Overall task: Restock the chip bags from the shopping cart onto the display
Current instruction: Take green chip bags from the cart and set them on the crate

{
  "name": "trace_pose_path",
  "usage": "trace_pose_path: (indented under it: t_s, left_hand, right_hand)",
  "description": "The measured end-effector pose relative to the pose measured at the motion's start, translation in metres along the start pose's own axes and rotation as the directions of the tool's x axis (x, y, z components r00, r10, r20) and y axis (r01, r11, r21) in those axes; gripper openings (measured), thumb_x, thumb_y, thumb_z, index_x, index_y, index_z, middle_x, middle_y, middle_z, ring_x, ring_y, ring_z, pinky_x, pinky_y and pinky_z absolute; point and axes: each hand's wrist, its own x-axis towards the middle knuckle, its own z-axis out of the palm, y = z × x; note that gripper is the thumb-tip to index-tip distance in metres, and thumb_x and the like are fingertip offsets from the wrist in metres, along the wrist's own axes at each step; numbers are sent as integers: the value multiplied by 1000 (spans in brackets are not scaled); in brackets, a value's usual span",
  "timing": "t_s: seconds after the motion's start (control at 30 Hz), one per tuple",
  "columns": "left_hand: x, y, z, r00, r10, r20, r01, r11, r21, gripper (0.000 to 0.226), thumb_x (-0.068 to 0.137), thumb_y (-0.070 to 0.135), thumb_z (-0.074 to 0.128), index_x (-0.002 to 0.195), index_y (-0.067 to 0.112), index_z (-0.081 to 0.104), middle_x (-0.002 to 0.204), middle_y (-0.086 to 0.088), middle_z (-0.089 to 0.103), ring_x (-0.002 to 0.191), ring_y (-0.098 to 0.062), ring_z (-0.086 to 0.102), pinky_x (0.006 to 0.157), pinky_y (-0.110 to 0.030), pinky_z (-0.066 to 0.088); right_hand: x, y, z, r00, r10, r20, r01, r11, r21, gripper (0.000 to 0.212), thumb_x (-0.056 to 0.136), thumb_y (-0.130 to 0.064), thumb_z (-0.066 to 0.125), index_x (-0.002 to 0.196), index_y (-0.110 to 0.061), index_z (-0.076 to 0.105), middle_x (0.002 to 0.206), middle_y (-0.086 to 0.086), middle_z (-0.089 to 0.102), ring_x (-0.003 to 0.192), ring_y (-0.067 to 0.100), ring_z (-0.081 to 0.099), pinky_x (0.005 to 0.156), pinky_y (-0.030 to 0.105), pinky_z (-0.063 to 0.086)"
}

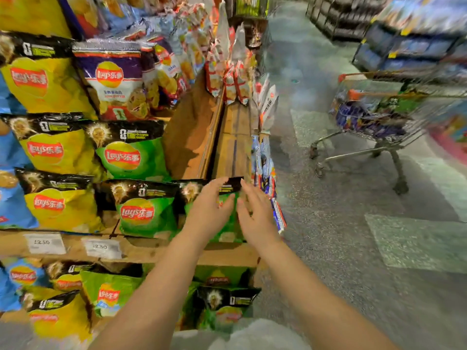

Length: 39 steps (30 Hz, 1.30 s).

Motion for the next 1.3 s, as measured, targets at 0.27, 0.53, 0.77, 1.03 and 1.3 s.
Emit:
trace_pose_path:
  t_s: [0.27, 0.53, 0.77, 1.03, 1.3]
  left_hand:
    - [-53, 105, 73, 968, 250, -12, -249, 957, -147, 46, 85, 31, 53, 124, 7, 60, 122, 5, 56, 113, 6, 45, 95, 4, 23]
    - [-97, 210, 146, 902, 412, 129, -388, 904, -180, 37, 94, 21, 55, 131, 19, 55, 128, 12, 53, 118, 7, 41, 97, 1, 23]
    - [-102, 262, 191, 858, 448, 251, -372, 880, -297, 39, 94, 20, 55, 132, 24, 53, 132, 12, 52, 123, 1, 45, 99, -5, 27]
    - [-76, 303, 256, 770, 536, 346, -428, 836, -343, 38, 96, 12, 50, 134, 11, 52, 129, 9, 49, 119, 1, 43, 92, 7, 23]
    - [3, 353, 339, 718, 553, 423, -412, 827, -382, 38, 97, 17, 49, 135, 18, 52, 134, 5, 54, 120, 0, 47, 96, -1, 30]
  right_hand:
    - [-72, 42, -141, 993, 26, -117, -23, 999, 31, 39, 101, -28, 39, 136, -15, 50, 138, -13, 42, 142, 9, 20, 109, 12, 7]
    - [-139, 80, -242, 971, 23, -236, -18, 1000, 23, 45, 99, -32, 35, 136, -12, 50, 141, 1, 49, 136, 5, 23, 107, 11, 12]
    - [-164, 106, -296, 938, 85, -337, -82, 996, 22, 50, 97, -36, 32, 140, -14, 46, 143, 0, 46, 139, 10, 27, 111, 17, 15]
    - [-158, 145, -341, 886, 166, -432, -171, 985, 28, 40, 103, -20, 36, 141, -9, 44, 145, 5, 44, 142, 17, 28, 114, 19, 14]
    - [-90, 211, -405, 831, 245, -499, -249, 967, 60, 40, 103, -19, 36, 141, -9, 44, 146, 6, 43, 141, 19, 30, 117, 29, 19]
